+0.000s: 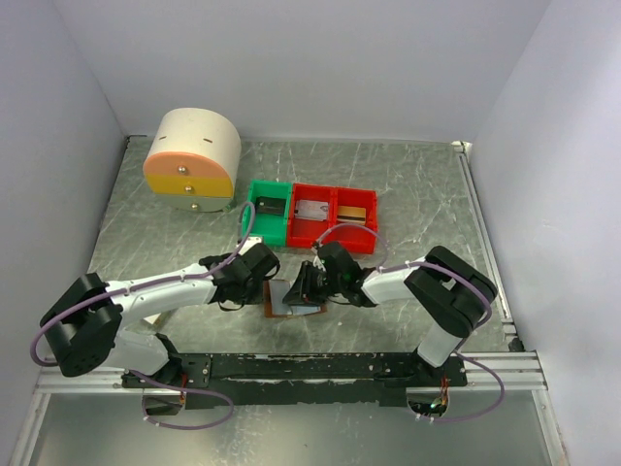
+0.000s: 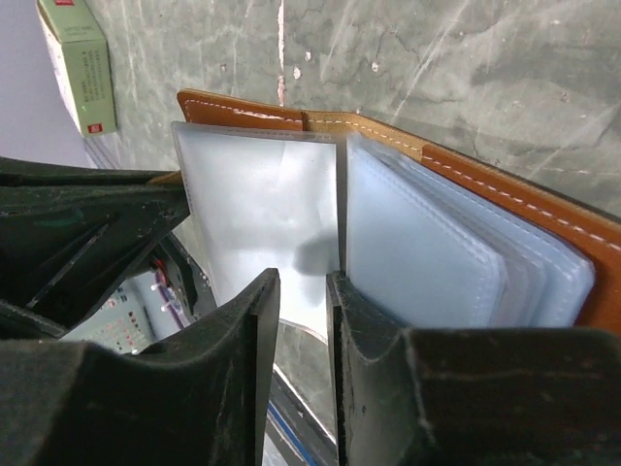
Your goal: Take the credit cards out of the card holder
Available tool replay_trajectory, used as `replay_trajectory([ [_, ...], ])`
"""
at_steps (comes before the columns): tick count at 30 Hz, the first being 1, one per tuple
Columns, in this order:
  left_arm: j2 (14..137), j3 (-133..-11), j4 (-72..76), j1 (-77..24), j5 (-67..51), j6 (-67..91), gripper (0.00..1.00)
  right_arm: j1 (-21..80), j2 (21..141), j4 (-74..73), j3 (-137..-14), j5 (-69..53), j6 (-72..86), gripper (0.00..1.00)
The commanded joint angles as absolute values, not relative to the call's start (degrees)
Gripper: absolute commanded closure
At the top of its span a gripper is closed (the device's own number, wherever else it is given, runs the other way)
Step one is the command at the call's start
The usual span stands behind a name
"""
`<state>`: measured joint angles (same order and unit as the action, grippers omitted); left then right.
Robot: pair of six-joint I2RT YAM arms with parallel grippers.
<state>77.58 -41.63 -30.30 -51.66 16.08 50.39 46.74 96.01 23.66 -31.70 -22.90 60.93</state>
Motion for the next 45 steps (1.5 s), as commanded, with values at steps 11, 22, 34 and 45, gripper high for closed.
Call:
replay_trajectory([
  [11,70.9,-51.8,-34.4,-51.1,15.9,46.8,0.32,49.4,99.3,9.8,-35.1,-12.0,58.1,0.78],
  [22,74.9,-45.8,-21.5,-50.7,3.4,50.8,0.56,49.3,94.7,16.9,-29.8,-11.7,62.8,0.78],
  [34,82.5,-42.0,-21.0,-47.8,1.9,51.2,0.82,49.1,86.2,12.2,-31.2,-11.2,60.9,0.75],
  [45,82.4,-42.2,-20.4,-47.8,1.9,49.0,0.82,45.0,76.3,-9.8,-37.4,-2.2,52.6,0.62],
])
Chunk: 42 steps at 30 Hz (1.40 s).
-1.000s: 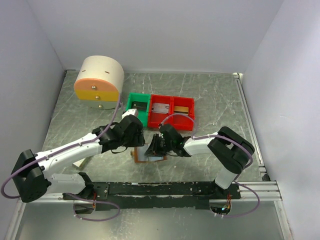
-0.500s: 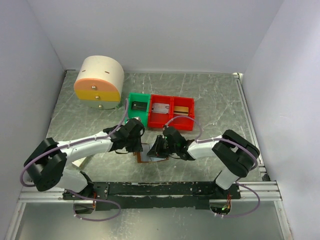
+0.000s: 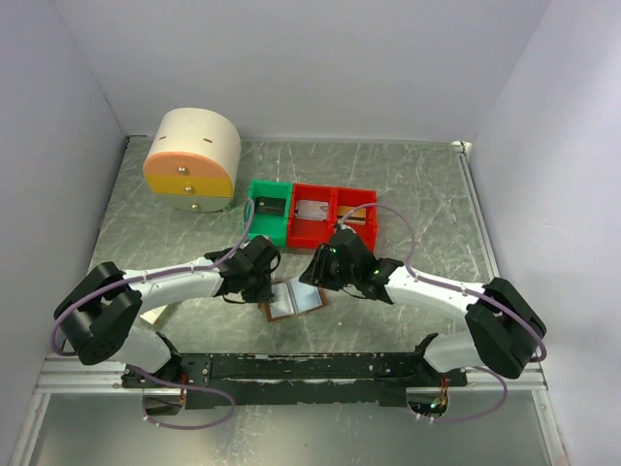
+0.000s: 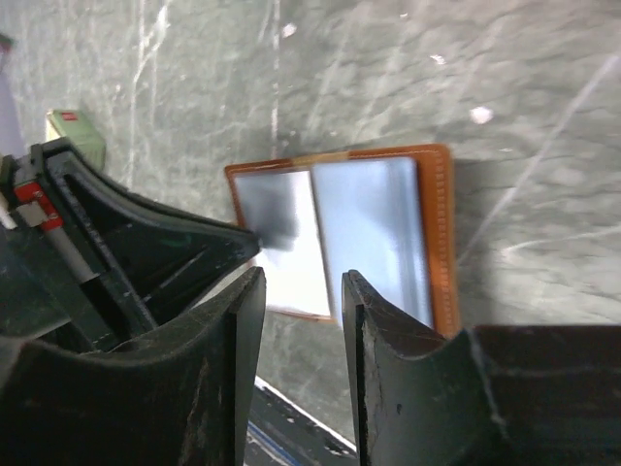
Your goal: Take the credit cards out of the card holder
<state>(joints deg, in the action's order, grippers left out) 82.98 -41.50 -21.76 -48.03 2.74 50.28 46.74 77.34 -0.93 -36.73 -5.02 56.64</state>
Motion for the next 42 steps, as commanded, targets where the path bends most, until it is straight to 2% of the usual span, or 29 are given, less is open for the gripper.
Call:
replay_trajectory([
  [1,82.2,-42.3,-20.5,-47.8,1.9,48.8,0.82,44.8,76.4,-9.3,-37.2,-3.7,52.2,0.62],
  [5,82.0,-42.9,-20.9,-47.8,2.1,48.2,0.82,44.6,77.8,-7.3,-37.0,-7.6,51.4,0.62],
  [26,82.2,-44.1,-21.5,-47.8,2.0,47.5,0.82,44.7,82.1,-4.2,-35.0,-10.8,51.6,0.62],
  [42,82.1,-44.3,-21.7,-47.8,2.0,47.4,0.82,44.7,83.1,10.6,-31.8,-19.6,58.0,0.62],
])
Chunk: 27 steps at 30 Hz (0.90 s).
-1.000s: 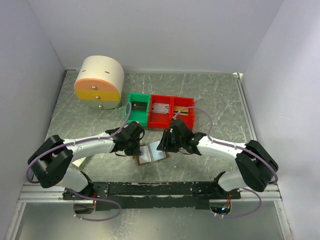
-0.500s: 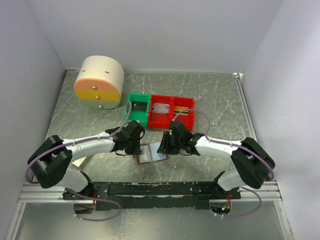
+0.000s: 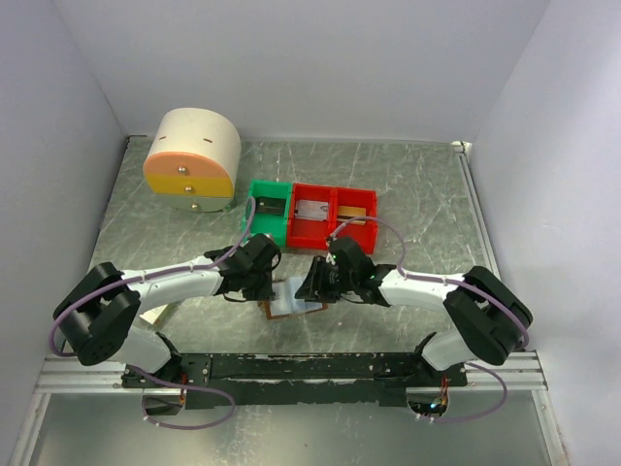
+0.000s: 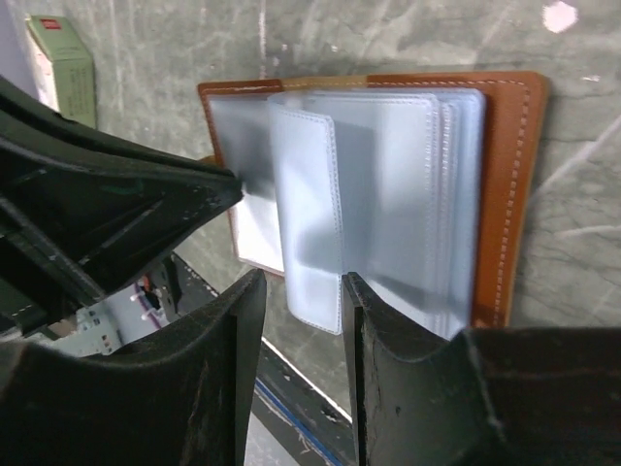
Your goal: Take the credit cards out of the card holder
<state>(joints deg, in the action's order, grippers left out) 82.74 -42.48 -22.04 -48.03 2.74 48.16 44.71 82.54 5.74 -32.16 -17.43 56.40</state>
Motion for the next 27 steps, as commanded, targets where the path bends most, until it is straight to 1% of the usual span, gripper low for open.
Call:
replay_trajectory([
  [1,82.1,-44.4,-21.7,-47.8,2.0,47.3,0.82,44.6,83.1,11.0,-31.9,-20.0,58.0,0.62],
  [8,82.1,-44.5,-22.0,-47.7,2.2,47.3,0.82,44.6,84.7,15.2,-32.4,-23.6,58.4,0.62],
  [16,80.8,-44.1,-22.2,-47.8,3.1,47.7,0.82,44.9,90.3,23.2,-33.9,-30.3,59.7,0.61],
  [24,80.6,-43.9,-22.4,-47.8,3.3,47.9,0.82,45.6,94.4,31.6,-33.1,-34.3,62.5,0.46],
  [27,80.6,-43.9,-22.7,-47.8,3.6,48.1,0.82,45.7,94.8,37.5,-31.7,-36.1,64.6,0.45],
])
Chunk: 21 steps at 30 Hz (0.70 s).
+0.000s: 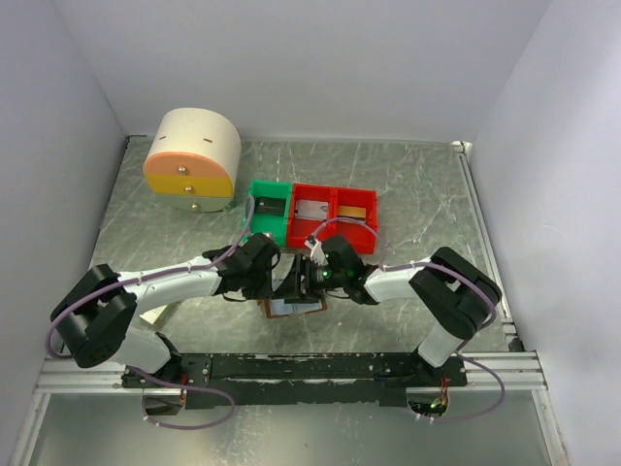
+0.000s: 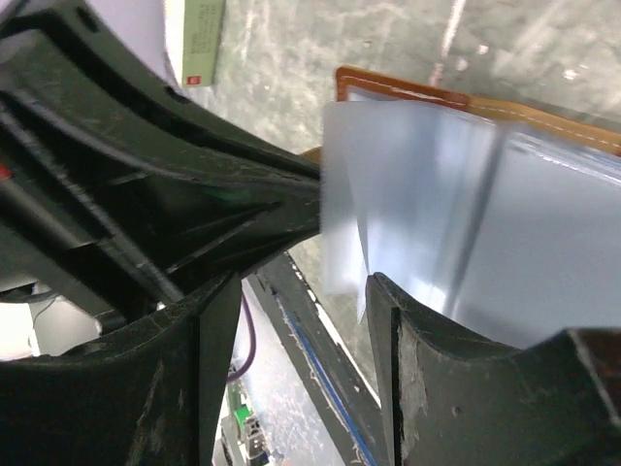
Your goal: Take the credit cards out of the card holder
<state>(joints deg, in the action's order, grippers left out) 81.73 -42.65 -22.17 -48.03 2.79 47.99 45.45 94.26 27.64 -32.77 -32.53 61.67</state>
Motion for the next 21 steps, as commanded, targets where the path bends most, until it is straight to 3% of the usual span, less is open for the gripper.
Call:
replay_trajectory([
  [1,80.5,-43.9,-22.7,-47.8,3.6,48.1,0.82,45.7,94.8,40.4,-31.1,-37.1,65.6,0.44],
  [7,80.8,-44.1,-23.2,-47.8,4.0,48.2,0.82,45.5,94.1,46.9,-28.7,-37.4,69.2,0.44],
  [17,81.3,-43.9,-23.5,-47.8,4.4,48.3,0.82,45.1,84.0,24.7,-33.7,-33.1,56.4,0.47],
  [21,81.1,-43.3,-22.9,-47.8,4.2,48.6,0.82,43.5,79.2,11.1,-34.3,-22.8,54.0,0.48],
])
